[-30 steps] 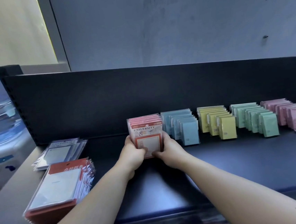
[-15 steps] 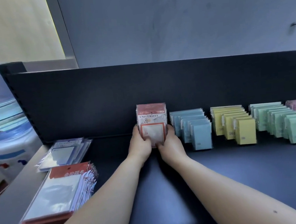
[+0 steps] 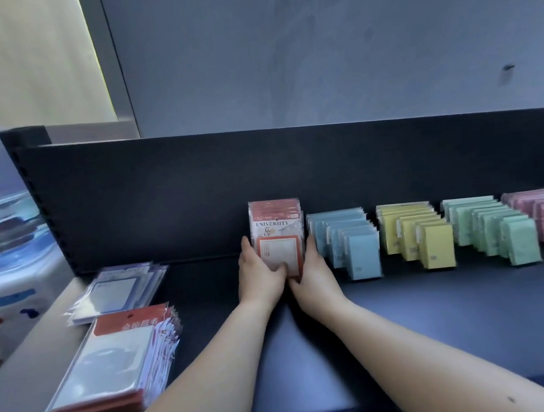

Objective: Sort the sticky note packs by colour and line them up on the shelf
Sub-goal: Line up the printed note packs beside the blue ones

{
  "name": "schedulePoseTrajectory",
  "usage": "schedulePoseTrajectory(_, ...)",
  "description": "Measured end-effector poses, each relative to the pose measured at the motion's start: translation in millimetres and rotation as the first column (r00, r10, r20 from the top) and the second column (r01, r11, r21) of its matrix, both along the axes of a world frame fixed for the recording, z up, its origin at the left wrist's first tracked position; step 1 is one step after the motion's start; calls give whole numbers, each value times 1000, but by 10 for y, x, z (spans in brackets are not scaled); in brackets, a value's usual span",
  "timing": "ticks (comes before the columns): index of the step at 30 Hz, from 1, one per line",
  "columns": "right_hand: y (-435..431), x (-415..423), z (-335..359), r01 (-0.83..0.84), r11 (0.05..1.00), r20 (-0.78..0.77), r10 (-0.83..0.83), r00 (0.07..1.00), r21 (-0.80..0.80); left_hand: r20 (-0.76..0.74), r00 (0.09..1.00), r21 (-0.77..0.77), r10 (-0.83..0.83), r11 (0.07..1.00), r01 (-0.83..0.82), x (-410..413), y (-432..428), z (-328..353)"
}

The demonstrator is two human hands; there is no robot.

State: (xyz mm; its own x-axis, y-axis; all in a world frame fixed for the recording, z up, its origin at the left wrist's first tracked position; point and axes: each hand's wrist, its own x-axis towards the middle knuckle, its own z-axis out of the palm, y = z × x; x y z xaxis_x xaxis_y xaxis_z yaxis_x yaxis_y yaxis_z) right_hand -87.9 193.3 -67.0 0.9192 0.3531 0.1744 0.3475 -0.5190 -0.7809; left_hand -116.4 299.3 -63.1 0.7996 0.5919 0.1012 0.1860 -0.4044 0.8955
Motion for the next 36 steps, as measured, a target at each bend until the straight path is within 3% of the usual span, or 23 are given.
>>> schedulePoseTrajectory(6,-241,-198,54,-56,972,-6,56,998,-228,41,999,79,9,997,-13,0,-32,-30)
schedulePoseTrajectory(11,-418,-280,72,-62,952,-16,60,998,-300,70,998,185,2,983,-15,-14,-70,-60)
schedulePoseTrajectory(19,-350,-299,-6,-100,928,110,148,983,-358,-2,1000,114,15,993,-15,-42,-35,-15)
schedulePoseTrajectory(26,-247,-190,-14,20,828,152,79,985,-560,5,1000,146,17,989,-18,-27,4,-37)
schedulePoseTrajectory(36,-216,-193,-22,23,759,104,59,993,-651,-143,989,140,23,990,-3,-33,-26,23)
